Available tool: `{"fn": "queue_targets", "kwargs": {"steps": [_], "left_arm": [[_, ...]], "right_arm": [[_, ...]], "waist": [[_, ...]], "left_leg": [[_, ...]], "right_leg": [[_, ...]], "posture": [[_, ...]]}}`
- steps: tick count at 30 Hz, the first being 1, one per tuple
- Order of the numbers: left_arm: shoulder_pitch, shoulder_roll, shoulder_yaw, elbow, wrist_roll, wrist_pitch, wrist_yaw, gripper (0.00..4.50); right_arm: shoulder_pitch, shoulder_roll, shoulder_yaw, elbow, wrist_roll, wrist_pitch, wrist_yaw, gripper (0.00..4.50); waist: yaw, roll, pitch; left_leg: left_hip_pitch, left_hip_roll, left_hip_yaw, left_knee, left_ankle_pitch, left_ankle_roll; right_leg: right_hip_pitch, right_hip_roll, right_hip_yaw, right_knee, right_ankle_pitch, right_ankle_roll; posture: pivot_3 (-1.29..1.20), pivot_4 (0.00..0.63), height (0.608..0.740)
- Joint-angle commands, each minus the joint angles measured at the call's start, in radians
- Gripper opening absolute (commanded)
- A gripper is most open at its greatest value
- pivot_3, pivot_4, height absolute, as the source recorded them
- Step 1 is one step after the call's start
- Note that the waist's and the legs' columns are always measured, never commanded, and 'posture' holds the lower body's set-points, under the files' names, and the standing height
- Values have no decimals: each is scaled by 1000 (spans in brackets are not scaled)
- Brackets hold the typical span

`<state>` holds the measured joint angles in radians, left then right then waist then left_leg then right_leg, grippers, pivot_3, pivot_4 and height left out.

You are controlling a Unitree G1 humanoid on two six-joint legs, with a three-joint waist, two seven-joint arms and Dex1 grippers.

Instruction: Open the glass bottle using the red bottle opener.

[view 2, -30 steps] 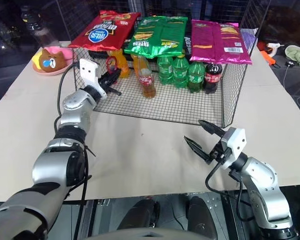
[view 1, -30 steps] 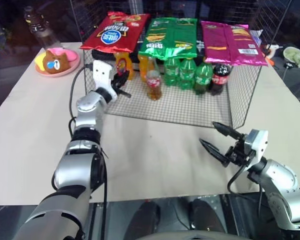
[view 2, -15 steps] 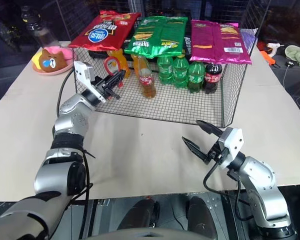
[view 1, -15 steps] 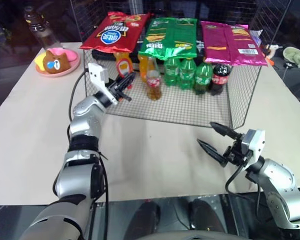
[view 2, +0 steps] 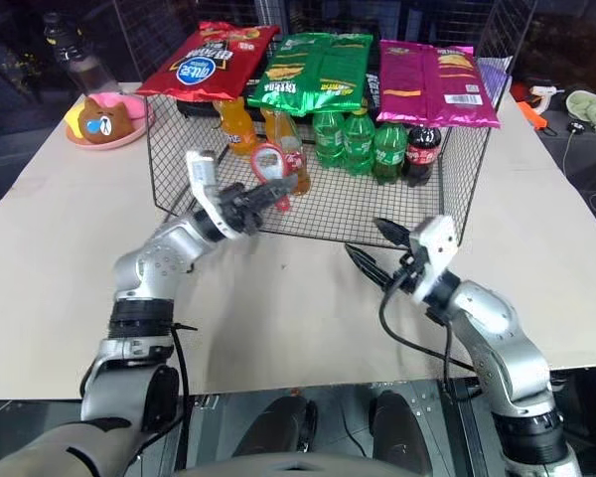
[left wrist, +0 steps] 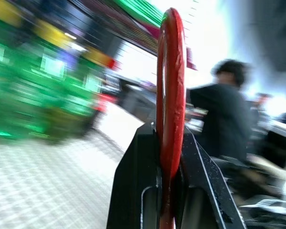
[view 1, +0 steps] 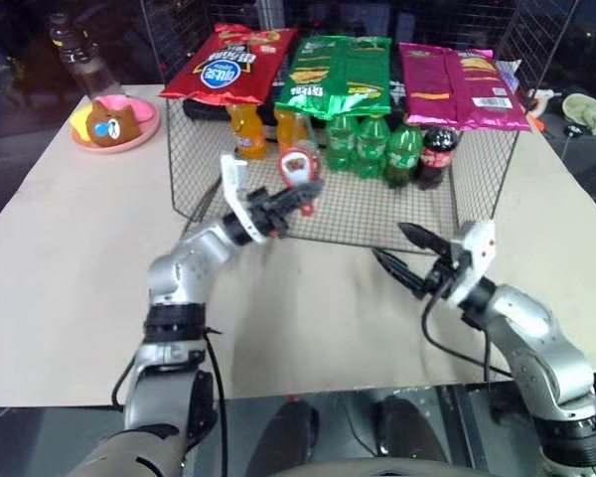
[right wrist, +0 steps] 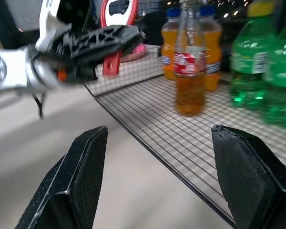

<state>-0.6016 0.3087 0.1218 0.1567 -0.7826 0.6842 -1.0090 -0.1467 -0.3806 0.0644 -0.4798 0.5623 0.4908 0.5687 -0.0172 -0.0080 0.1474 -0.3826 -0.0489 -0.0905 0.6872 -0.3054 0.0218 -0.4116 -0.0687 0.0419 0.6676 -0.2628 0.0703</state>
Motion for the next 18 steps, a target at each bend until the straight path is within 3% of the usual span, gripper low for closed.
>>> {"fn": "queue_targets", "kwargs": {"steps": [1, 10, 18], "left_arm": [[13, -1, -31, -77, -41, 56, -31, 18], [26, -3, -73, -109, -59, 117, -78, 18], [46, -18, -97, -127, -57, 118, -81, 18]], "right_arm": [[-60, -21, 19, -45, 95, 174, -15, 3501], [-212, 17, 15, -35, 268, 419, -52, 3501], [-262, 71, 4, -1, 342, 500, -91, 3501]], "waist": [[0, 0, 0], [-1, 0, 0], [-1, 0, 0]], "left_leg": [[0, 0, 0, 0, 0, 0], [0, 0, 0, 0, 0, 0], [0, 0, 0, 0, 0, 0]], "right_leg": [[0, 0, 0, 0, 0, 0], [0, 0, 0, 0, 0, 0], [0, -1, 0, 0, 0, 0]], "posture": [[0, 150, 740], [0, 150, 740], [0, 150, 740]]}}
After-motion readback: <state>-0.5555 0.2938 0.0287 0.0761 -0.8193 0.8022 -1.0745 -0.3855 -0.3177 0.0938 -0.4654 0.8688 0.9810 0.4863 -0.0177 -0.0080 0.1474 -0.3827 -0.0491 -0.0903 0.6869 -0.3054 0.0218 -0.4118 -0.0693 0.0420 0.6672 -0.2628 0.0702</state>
